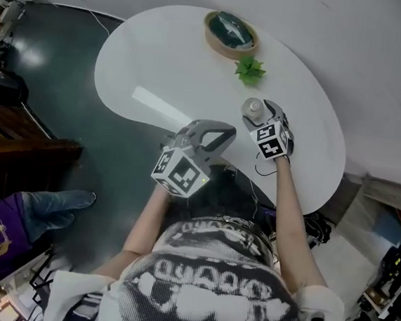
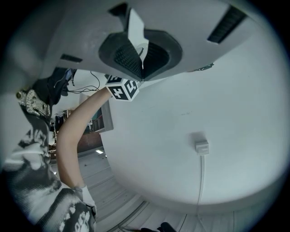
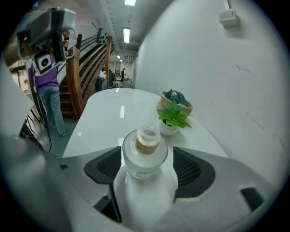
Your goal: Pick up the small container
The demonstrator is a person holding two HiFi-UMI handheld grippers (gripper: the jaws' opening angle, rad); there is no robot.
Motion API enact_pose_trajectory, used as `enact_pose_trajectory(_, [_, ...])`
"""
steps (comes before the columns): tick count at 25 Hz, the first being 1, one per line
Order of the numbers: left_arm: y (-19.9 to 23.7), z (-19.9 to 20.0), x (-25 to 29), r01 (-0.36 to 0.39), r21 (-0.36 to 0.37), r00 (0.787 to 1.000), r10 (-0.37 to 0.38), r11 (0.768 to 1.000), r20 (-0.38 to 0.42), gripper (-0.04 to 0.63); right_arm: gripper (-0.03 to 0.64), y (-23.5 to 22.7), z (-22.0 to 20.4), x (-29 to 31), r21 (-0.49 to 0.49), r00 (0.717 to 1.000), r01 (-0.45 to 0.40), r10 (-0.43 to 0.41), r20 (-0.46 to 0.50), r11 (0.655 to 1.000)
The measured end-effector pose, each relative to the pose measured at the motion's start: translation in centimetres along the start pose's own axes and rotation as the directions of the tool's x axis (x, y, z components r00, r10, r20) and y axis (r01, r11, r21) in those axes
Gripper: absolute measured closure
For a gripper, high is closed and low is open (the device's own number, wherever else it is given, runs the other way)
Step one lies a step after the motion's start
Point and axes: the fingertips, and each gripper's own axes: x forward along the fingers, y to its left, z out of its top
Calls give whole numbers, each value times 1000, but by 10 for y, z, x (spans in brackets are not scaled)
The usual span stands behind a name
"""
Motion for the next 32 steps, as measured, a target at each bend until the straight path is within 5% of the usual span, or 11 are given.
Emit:
enact_pose_trajectory(20, [3, -22, -23, -108, -55, 992, 104, 993, -73, 591, 272, 13, -16, 48, 15, 992, -119, 119, -51, 993])
enact_pose_trajectory(32, [3, -25, -35, -99, -47, 992, 95, 994, -83, 591, 279, 18, -12, 40, -6, 996, -75, 75, -38, 997])
